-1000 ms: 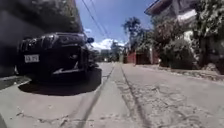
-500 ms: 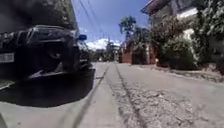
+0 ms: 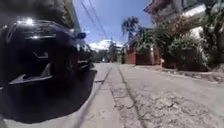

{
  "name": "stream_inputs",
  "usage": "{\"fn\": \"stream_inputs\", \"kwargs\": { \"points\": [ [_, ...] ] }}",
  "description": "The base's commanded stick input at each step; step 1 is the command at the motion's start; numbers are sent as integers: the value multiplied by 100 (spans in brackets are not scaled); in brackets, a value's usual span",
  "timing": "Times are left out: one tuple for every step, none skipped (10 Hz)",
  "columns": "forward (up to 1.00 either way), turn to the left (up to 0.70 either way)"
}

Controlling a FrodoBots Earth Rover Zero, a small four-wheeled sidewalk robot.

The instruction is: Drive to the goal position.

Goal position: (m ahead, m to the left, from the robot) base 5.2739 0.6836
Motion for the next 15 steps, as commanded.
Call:
{"fn": "stream_inputs", "kwargs": {
  "points": [
    [70, 6],
    [70, 5],
    [70, 7],
    [70, 9],
    [70, 4],
    [70, 5],
    [70, 9],
    [70, 4],
    [70, 3],
    [70, 3],
    [70, 0],
    [70, 1],
    [70, 2],
    [70, 3],
    [70, 2]
  ]
}}
